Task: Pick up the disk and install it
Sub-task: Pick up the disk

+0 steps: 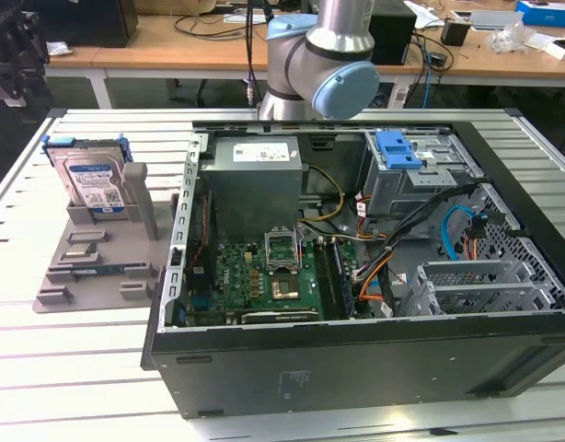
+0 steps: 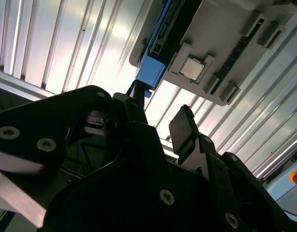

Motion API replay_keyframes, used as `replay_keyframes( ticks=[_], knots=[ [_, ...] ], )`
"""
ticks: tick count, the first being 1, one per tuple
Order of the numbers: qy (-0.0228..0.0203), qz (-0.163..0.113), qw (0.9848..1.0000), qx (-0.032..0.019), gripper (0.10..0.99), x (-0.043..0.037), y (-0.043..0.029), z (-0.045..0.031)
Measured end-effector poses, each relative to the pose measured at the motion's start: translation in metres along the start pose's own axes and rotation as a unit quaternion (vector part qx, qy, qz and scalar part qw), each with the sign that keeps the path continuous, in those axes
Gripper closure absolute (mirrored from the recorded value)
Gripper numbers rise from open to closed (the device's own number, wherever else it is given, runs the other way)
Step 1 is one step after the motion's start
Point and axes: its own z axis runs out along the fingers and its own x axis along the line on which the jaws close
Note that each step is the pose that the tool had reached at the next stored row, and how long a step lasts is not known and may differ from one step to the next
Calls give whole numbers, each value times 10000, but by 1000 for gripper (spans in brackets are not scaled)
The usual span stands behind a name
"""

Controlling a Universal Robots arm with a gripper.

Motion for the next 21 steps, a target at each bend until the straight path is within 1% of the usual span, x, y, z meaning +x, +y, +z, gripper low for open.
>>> replay_keyframes(
  ticks=[8,17,21],
  knots=[
    [1,0,10000,0,604,-102,-19,22],
    [2,0,10000,0,604,-127,-35,46],
    [19,0,10000,1,604,-142,-44,75]
  ],
)
